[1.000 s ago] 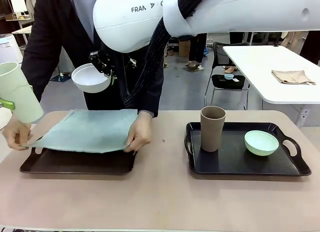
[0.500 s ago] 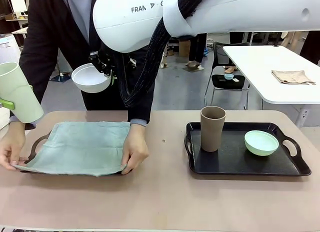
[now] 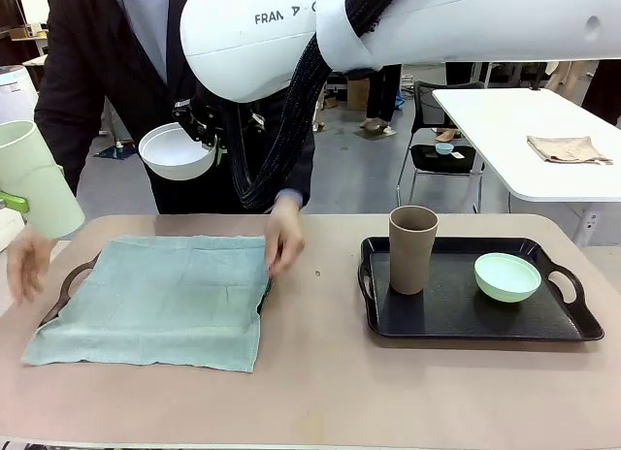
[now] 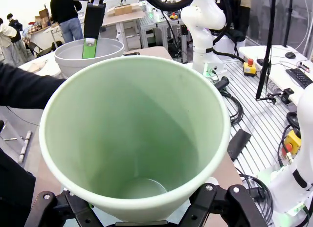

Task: Set up a tray with a mat and arrange the tableware.
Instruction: Place the Picnic Bowl and Reusable plastic cup back onto the Handle tray in front of the human's position.

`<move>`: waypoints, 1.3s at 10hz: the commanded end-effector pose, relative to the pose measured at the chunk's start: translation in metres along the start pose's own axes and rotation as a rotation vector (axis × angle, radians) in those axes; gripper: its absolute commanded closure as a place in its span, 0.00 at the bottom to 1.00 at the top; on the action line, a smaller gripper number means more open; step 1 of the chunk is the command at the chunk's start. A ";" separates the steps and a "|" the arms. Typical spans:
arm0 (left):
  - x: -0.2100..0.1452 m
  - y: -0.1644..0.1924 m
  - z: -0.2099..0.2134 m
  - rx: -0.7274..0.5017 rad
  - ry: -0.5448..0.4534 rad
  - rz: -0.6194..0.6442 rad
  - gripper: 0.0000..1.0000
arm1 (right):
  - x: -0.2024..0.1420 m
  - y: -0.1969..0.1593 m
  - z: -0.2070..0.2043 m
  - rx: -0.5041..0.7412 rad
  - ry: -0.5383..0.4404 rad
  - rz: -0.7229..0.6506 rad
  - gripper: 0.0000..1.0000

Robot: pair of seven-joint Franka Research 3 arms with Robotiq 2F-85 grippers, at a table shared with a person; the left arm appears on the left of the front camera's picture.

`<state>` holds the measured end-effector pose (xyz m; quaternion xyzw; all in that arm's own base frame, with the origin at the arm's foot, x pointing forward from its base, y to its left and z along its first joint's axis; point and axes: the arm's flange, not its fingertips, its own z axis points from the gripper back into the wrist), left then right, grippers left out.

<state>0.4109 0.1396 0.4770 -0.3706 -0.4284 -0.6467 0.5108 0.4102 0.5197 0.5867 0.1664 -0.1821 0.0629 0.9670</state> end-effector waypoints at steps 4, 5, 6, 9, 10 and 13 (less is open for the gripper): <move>0.004 0.000 0.002 0.004 0.004 -0.017 1.00 | 0.000 0.001 -0.001 -0.001 -0.013 0.002 1.00; 0.004 0.000 0.002 0.004 0.004 -0.017 1.00 | 0.000 0.001 -0.001 -0.001 -0.013 0.002 1.00; 0.004 0.000 0.002 0.004 0.004 -0.017 1.00 | 0.000 0.001 -0.001 -0.001 -0.013 0.002 1.00; 0.004 0.000 0.002 0.004 0.004 -0.017 1.00 | 0.000 0.001 -0.001 -0.001 -0.013 0.002 1.00; 0.004 0.000 0.002 0.004 0.004 -0.017 1.00 | 0.000 0.001 -0.001 -0.001 -0.013 0.002 1.00; 0.004 0.000 0.002 0.004 0.004 -0.017 1.00 | 0.000 0.001 -0.001 -0.001 -0.013 0.002 1.00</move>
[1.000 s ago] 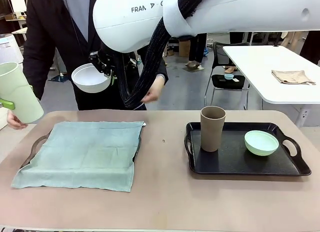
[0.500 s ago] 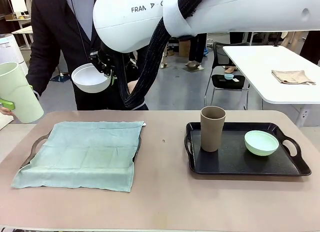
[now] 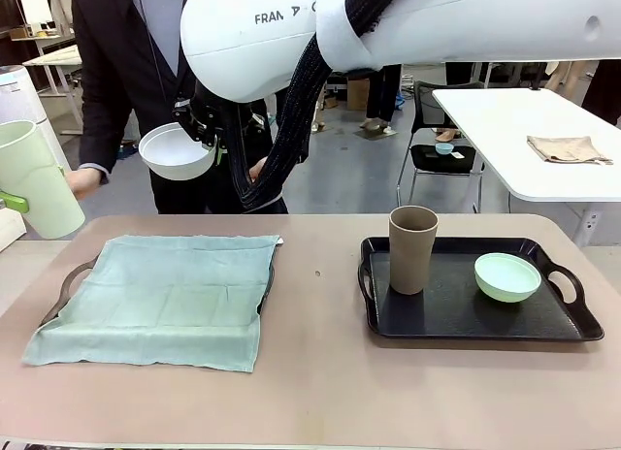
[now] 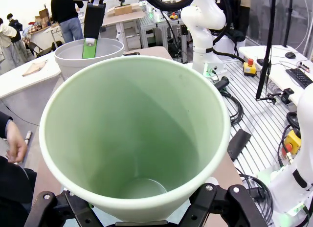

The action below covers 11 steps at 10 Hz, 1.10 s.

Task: Set up a tray with a mat and arrange the tableware.
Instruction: Place the Picnic Bowl and Reusable plastic cup back onto the Handle tray in front of the human's position.

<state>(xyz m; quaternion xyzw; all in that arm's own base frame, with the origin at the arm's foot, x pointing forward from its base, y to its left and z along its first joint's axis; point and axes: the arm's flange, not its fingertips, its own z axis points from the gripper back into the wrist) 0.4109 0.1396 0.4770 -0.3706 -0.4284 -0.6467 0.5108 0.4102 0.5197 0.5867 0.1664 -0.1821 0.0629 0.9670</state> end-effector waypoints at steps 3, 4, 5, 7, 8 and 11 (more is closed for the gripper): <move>-0.028 0.014 -0.009 -0.003 -0.025 -0.011 0.15 | 0.017 -0.012 -0.032 0.014 0.037 -0.019 0.95; -0.053 0.022 -0.019 0.006 -0.038 -0.047 0.15 | 0.026 -0.023 -0.061 0.019 0.051 -0.038 0.95; -0.073 0.027 -0.028 0.016 -0.053 -0.068 0.15 | 0.029 -0.033 -0.088 0.004 0.071 -0.051 0.95; -0.111 0.036 -0.056 -0.007 -0.028 -0.086 0.15 | 0.034 -0.055 -0.143 0.012 0.092 -0.069 0.95; -0.126 0.045 -0.071 -0.039 -0.009 -0.075 0.15 | 0.031 -0.058 -0.168 0.008 0.131 -0.069 0.95; -0.121 0.048 -0.079 -0.048 0.000 -0.023 0.15 | 0.023 -0.067 -0.185 -0.028 0.138 -0.079 0.95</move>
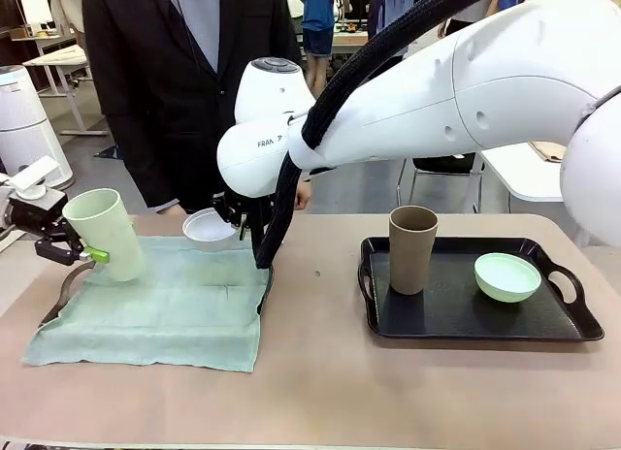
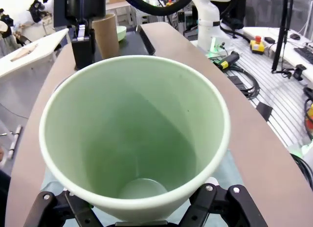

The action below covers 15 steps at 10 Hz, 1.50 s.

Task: Set up a tray with a mat and arrange the tableware.
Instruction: Place the Picnic Bowl and Reusable plastic cup back onto the Handle tray in front of the human's position.

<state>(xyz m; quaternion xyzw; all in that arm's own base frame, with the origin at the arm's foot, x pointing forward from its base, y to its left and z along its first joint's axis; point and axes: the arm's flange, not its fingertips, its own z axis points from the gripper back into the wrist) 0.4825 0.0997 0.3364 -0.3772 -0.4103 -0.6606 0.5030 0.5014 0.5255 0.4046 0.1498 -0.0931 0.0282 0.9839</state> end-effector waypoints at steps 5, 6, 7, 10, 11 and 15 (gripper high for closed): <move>-0.035 0.001 0.000 -0.005 0.041 0.036 0.15 | -0.026 0.004 -0.038 -0.012 0.023 0.066 0.95; -0.042 0.000 -0.001 -0.011 0.047 0.039 0.15 | -0.032 0.008 -0.045 -0.013 0.017 0.085 0.95; -0.049 -0.002 -0.003 -0.011 0.047 0.042 0.15 | -0.038 0.010 -0.053 -0.018 0.021 0.102 0.95; -0.053 0.001 -0.013 -0.041 0.053 0.019 0.15 | -0.040 0.002 -0.073 -0.022 0.041 0.089 0.95; -0.053 0.000 -0.014 -0.049 0.051 0.014 0.15 | -0.041 -0.002 -0.077 -0.022 0.050 0.091 0.95; -0.047 0.003 -0.011 -0.053 0.049 0.035 0.00 | -0.043 -0.006 -0.071 -0.028 0.066 0.093 0.32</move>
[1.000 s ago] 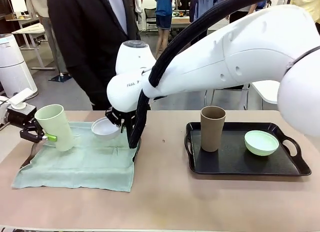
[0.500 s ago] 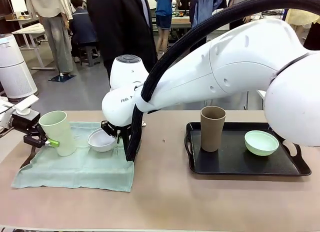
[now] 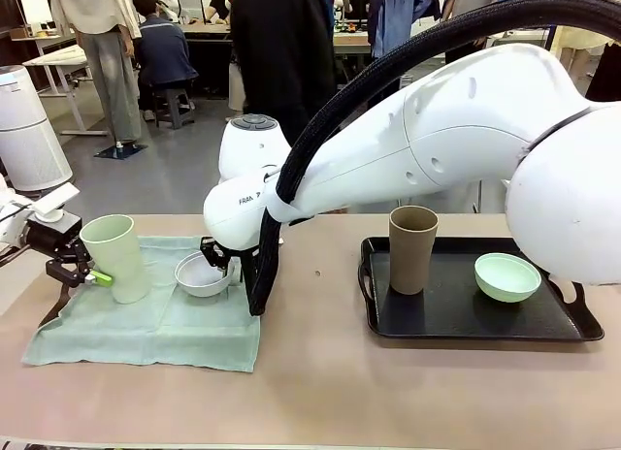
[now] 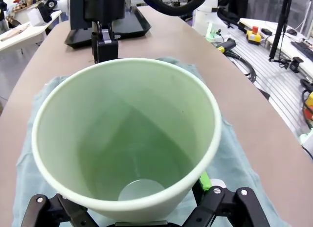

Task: Set up a tray with a mat and arrange the tableware.
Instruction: Place the Picnic Bowl and Reusable plastic cup back onto the Handle tray in front of the human's position.

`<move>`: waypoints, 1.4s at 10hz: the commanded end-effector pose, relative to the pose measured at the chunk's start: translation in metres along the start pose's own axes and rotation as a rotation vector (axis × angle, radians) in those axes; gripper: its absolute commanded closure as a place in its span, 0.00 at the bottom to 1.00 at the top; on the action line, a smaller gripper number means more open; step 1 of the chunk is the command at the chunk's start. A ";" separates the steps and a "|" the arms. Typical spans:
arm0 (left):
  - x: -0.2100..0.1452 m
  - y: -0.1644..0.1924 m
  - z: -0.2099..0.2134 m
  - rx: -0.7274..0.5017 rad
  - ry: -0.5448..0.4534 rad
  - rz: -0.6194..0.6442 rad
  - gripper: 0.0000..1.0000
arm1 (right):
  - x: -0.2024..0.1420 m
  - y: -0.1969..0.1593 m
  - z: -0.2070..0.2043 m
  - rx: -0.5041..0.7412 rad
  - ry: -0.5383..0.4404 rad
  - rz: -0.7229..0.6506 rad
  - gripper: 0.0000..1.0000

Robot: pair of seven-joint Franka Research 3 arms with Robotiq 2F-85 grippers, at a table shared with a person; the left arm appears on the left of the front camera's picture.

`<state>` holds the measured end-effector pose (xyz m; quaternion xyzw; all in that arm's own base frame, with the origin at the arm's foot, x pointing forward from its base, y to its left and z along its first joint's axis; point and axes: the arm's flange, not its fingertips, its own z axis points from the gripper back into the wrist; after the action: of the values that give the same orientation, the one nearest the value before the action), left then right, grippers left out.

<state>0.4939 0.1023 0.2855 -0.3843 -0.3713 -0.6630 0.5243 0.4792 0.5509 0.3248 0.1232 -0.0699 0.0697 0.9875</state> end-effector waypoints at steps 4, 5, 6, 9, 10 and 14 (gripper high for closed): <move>0.000 0.002 0.024 0.019 0.134 0.057 0.00 | -0.021 -0.008 0.032 0.018 0.005 0.048 0.00; -0.003 0.002 0.032 0.028 0.186 0.092 0.00 | -0.029 -0.006 0.039 0.019 -0.001 0.061 0.00; 0.001 0.001 0.046 0.043 0.228 0.141 0.00 | -0.039 -0.008 0.053 0.001 -0.008 0.063 0.00; 0.084 -0.025 0.085 0.147 0.436 0.320 0.00 | -0.073 -0.027 0.109 -0.049 -0.068 0.044 0.00; 0.128 -0.037 0.086 0.194 0.518 0.424 0.00 | -0.085 -0.030 0.126 -0.068 -0.085 0.035 0.00; 0.245 -0.051 0.037 0.632 0.888 0.608 0.00 | -0.130 -0.051 0.186 -0.181 -0.096 -0.054 0.00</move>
<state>0.4243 0.0763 0.5274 -0.0215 -0.2184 -0.4803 0.8492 0.3551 0.4533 0.4679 0.0561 -0.1155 0.0535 0.9903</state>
